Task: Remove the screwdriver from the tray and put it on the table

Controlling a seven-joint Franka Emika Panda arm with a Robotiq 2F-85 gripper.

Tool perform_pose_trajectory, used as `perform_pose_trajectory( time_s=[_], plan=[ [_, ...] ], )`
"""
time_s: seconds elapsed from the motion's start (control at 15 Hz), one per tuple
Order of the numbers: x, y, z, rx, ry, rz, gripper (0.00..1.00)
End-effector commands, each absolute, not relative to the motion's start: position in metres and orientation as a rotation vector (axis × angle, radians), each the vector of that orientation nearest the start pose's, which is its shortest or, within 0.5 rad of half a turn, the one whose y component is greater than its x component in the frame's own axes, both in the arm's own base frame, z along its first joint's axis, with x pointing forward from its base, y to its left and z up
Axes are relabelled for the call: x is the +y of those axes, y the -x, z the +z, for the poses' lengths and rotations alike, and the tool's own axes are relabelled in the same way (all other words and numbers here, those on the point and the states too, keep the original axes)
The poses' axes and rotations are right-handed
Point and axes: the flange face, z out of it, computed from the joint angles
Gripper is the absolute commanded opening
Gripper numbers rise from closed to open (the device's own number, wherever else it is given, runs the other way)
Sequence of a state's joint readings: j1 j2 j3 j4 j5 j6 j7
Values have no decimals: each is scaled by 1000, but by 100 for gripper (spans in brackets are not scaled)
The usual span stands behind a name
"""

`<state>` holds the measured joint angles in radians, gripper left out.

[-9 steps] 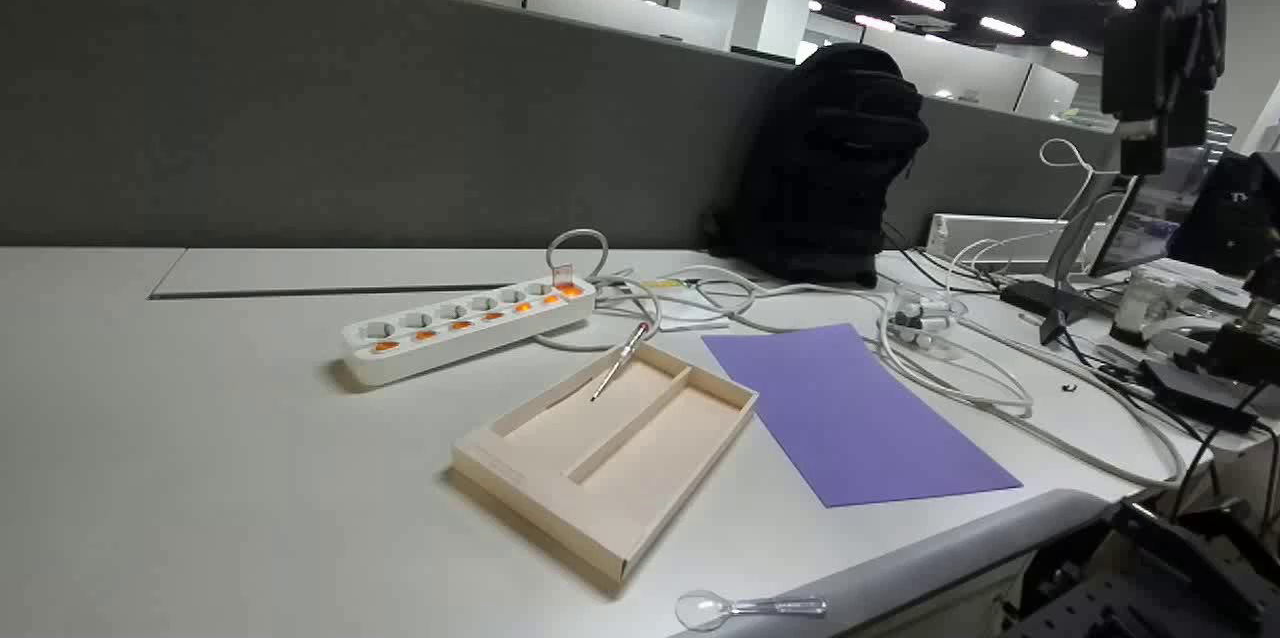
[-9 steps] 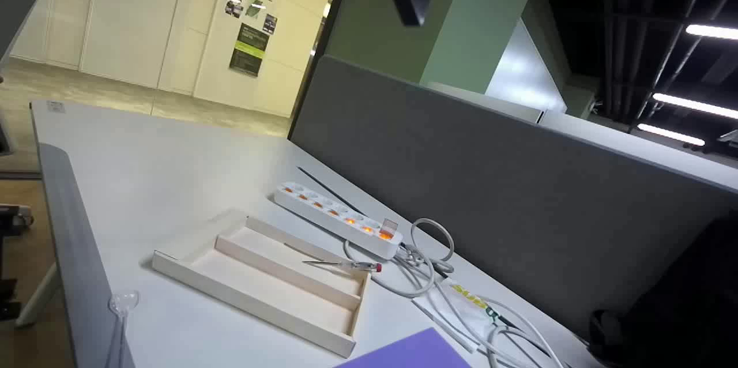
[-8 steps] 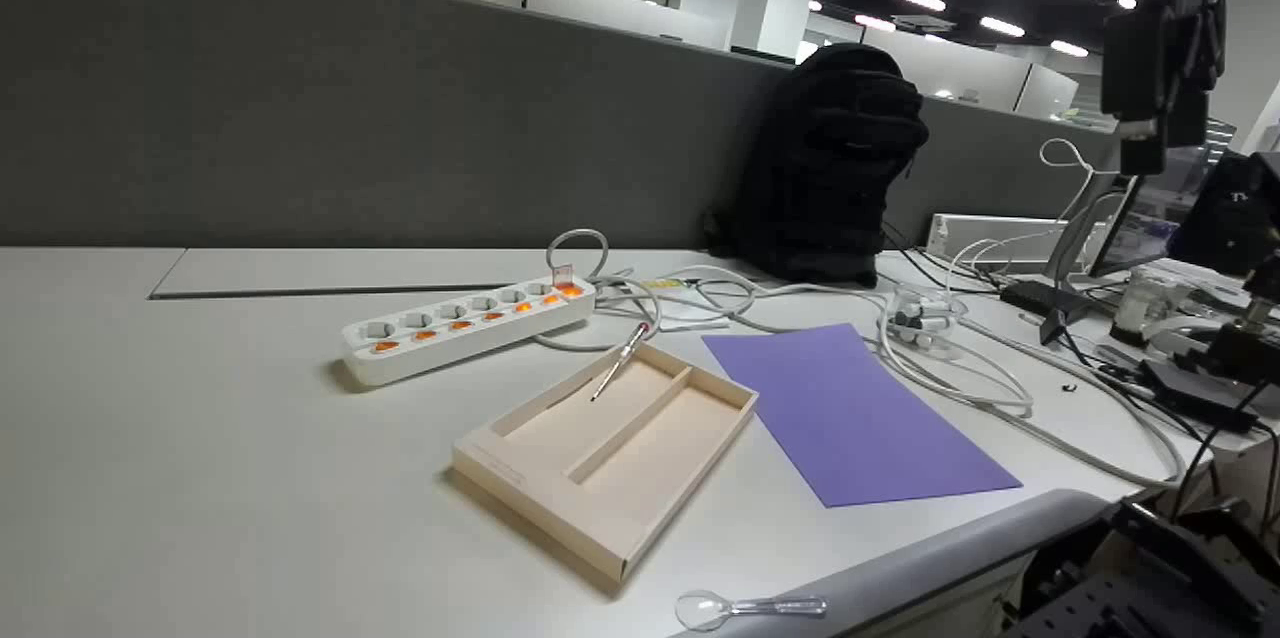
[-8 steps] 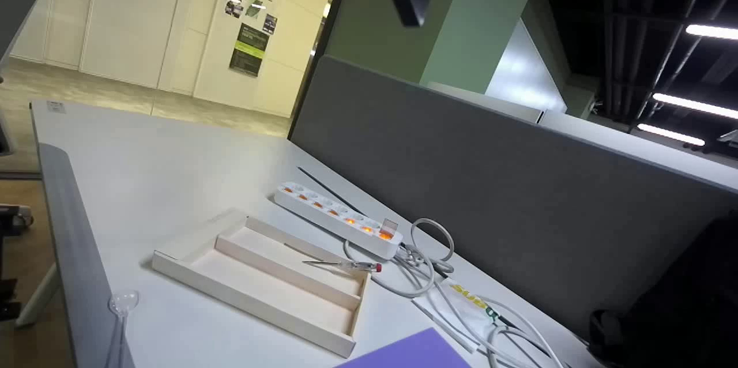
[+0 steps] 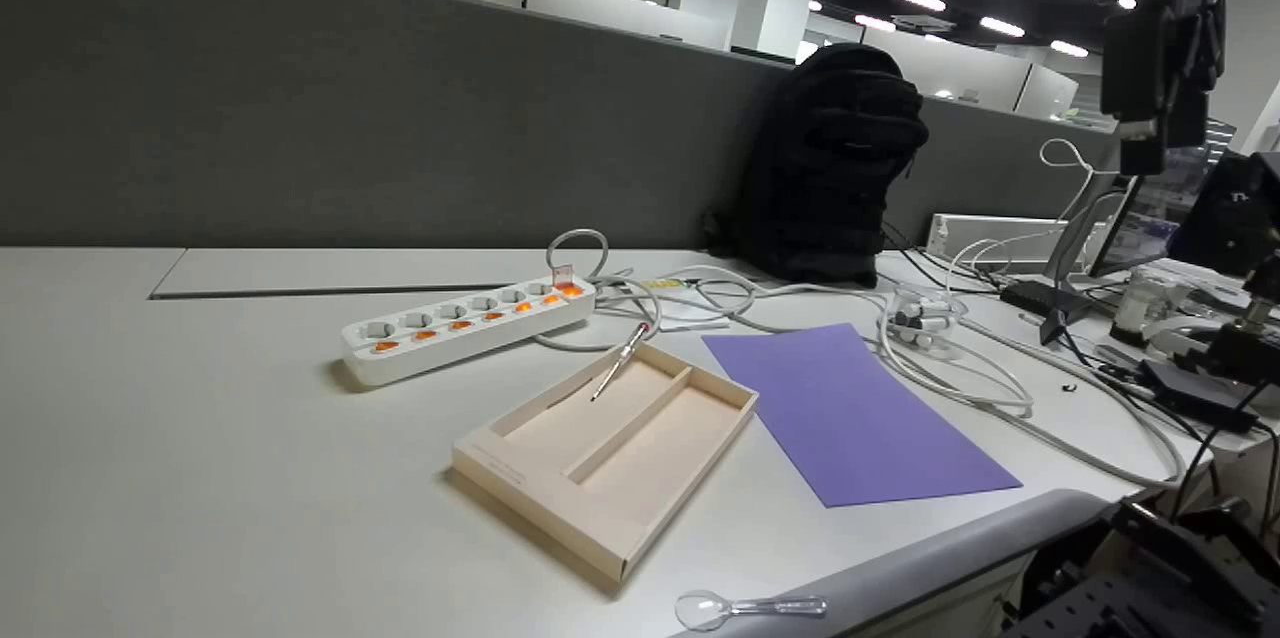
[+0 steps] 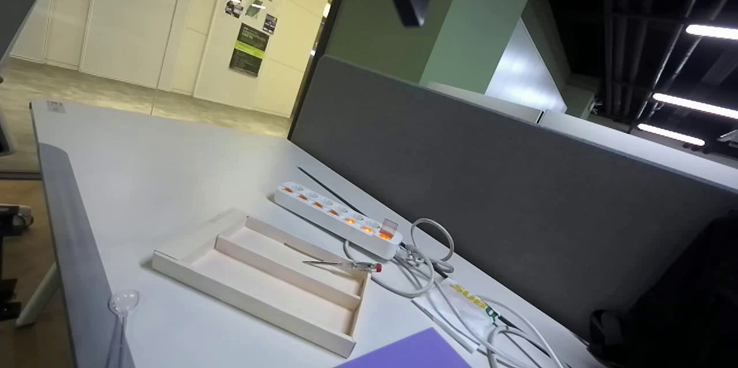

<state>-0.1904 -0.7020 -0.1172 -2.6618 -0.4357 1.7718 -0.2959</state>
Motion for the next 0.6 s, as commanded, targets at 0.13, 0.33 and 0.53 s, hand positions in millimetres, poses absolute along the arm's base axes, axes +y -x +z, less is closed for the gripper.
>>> perform_pose_trajectory(
  time_s=[0.13,0.33,0.53],
  plan=[
    [-130,-291,441,-256,3374,469,100],
    [-128,-303,430,-168,3389,536,100],
    [-128,-327,411,-2,3418,539,100]
  ],
)
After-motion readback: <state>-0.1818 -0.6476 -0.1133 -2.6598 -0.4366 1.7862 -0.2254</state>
